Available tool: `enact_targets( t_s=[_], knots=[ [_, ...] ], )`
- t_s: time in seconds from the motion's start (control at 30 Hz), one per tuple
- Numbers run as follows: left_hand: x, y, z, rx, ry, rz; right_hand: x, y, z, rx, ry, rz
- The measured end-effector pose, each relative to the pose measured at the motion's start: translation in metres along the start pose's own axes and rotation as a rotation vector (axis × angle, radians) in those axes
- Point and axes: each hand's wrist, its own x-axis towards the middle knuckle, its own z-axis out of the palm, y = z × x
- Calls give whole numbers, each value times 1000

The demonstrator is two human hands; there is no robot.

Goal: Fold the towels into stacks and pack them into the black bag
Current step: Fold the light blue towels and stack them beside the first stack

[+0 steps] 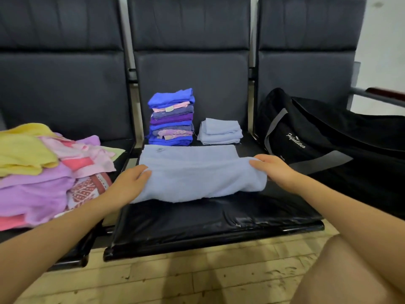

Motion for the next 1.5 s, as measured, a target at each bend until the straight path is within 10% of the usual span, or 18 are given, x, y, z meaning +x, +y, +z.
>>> enact_targets(
  t_s=[0.43, 0.73, 1.27, 1.5],
  knots=[
    [47, -20, -5, 143, -67, 58, 42, 16, 6, 3, -11, 95],
    [136, -35, 11, 172, 139, -13, 122, 14, 35, -50, 301, 37],
    [122, -53, 40, 295, 101, -366, 109, 34, 45, -958, 64, 350],
    [88, -47, 38, 379, -38, -259, 104, 29, 42, 224, 102, 532]
  ],
)
